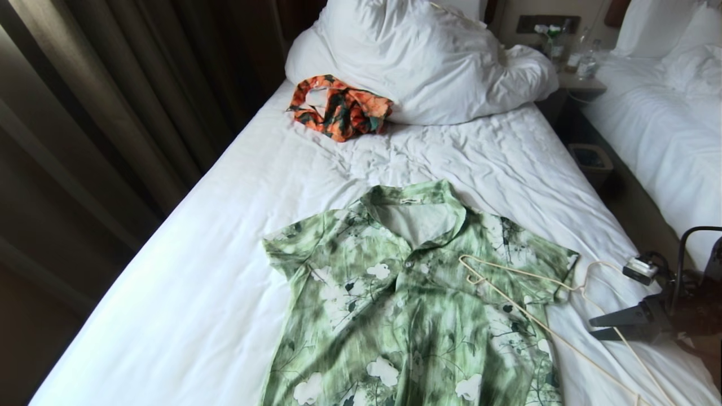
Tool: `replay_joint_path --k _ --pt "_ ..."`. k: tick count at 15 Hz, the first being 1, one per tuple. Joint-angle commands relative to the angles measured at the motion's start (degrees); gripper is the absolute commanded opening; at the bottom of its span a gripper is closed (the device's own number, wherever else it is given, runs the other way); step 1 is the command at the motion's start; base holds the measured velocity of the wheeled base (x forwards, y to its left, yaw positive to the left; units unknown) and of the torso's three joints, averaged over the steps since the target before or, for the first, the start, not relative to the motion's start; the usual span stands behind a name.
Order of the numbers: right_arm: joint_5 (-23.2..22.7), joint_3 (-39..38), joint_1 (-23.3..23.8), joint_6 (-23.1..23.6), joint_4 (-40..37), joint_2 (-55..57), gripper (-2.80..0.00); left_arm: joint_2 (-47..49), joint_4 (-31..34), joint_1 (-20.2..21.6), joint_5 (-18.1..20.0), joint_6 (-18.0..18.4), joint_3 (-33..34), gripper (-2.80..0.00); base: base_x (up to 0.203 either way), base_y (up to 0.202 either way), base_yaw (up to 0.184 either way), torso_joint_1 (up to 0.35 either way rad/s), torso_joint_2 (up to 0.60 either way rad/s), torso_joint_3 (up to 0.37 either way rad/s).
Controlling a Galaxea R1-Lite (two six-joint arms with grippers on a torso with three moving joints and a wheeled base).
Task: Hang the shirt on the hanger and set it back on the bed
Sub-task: Lift the shirt and hanger
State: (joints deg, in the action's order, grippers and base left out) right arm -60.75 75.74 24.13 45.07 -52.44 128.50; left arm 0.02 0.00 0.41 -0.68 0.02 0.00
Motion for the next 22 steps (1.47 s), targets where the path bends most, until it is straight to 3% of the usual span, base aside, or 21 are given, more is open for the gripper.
replay_joint_path --k 1,12,13,22 --pt "-0.36 -0.15 -0.35 0.03 0.19 0.12 0.0 -0.11 0.0 0.02 -0.02 -0.01 0.09 -2.8 0.0 0.0 0.0 0.0 0.0 0.0" --pt "-0.25 -1.02 0.05 -0.77 0.76 -0.35 0.0 -0.11 0.0 0.02 -0.02 -0.01 0.09 -2.8 0.0 0.0 0.0 0.0 0.0 0.0" --pt "-0.25 -1.29 0.29 -0.77 1.16 -0.44 -2.8 -0.11 0.0 0.02 -0.02 0.06 0.04 -2.8 0.0 0.0 0.0 0.0 0.0 0.0" --pt "-0.16 -1.74 0.74 -0.77 2.08 -2.1 -2.8 -0.11 0.0 0.02 -0.02 0.01 0.09 -2.8 0.0 0.0 0.0 0.0 0.0 0.0"
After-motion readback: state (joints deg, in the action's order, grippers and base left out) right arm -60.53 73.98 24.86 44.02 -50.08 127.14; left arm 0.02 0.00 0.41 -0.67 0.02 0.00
